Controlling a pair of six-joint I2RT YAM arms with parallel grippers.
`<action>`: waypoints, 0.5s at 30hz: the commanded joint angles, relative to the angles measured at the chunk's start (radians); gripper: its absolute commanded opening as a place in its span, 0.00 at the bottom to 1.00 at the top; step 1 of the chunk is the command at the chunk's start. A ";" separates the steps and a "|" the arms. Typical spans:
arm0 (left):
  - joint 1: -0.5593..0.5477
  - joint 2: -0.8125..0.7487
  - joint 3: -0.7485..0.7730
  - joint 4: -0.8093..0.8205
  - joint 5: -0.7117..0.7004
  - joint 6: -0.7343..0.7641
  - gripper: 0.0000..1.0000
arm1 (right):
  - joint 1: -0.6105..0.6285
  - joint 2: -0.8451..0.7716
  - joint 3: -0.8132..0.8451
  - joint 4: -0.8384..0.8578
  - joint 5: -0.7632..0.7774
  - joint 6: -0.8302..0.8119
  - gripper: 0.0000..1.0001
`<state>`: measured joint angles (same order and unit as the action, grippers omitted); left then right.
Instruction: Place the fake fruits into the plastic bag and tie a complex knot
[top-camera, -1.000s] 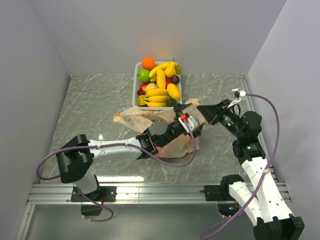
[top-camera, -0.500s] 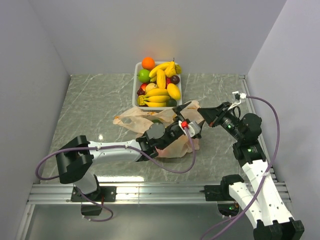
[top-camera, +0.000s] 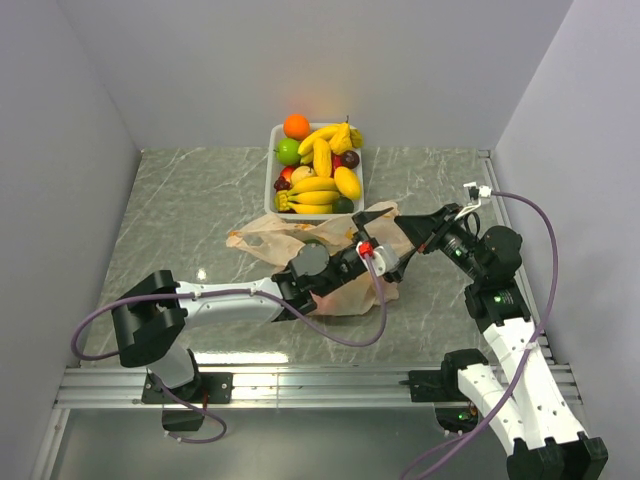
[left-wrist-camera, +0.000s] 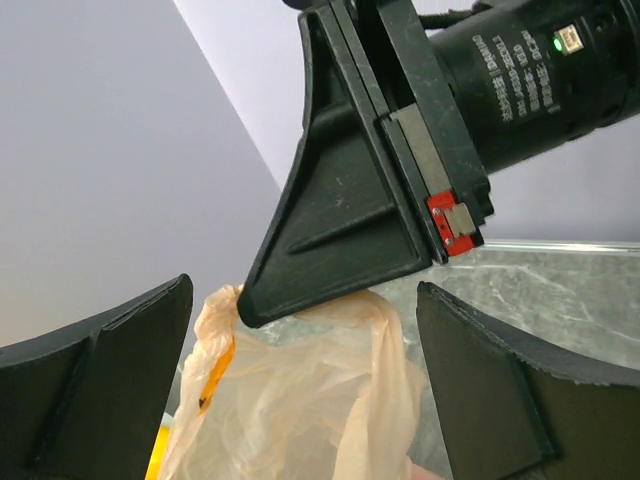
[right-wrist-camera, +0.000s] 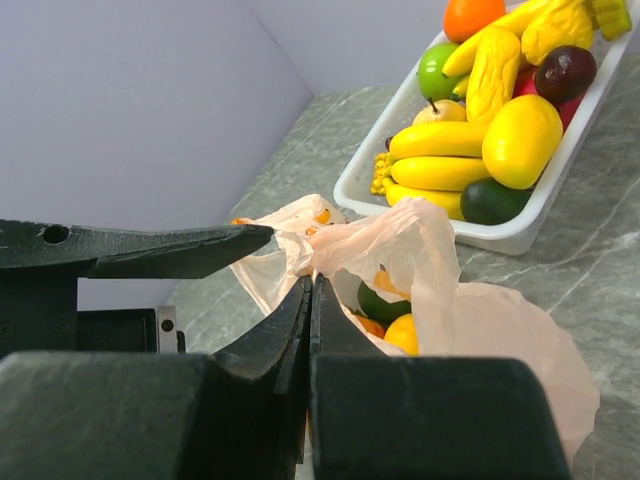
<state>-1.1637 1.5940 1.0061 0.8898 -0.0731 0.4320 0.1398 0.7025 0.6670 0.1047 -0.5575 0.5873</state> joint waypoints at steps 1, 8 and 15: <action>-0.004 0.006 0.084 0.023 -0.013 0.014 0.99 | 0.007 -0.012 0.006 0.038 0.002 0.006 0.00; 0.062 0.092 0.213 -0.023 -0.083 0.021 0.99 | 0.009 -0.035 -0.004 0.032 -0.019 0.011 0.00; 0.117 0.104 0.195 -0.072 -0.021 -0.062 0.85 | 0.007 -0.064 0.003 0.001 -0.036 -0.004 0.00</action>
<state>-1.0740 1.7176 1.1790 0.7868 -0.0963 0.4168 0.1360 0.6678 0.6670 0.1287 -0.5442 0.5835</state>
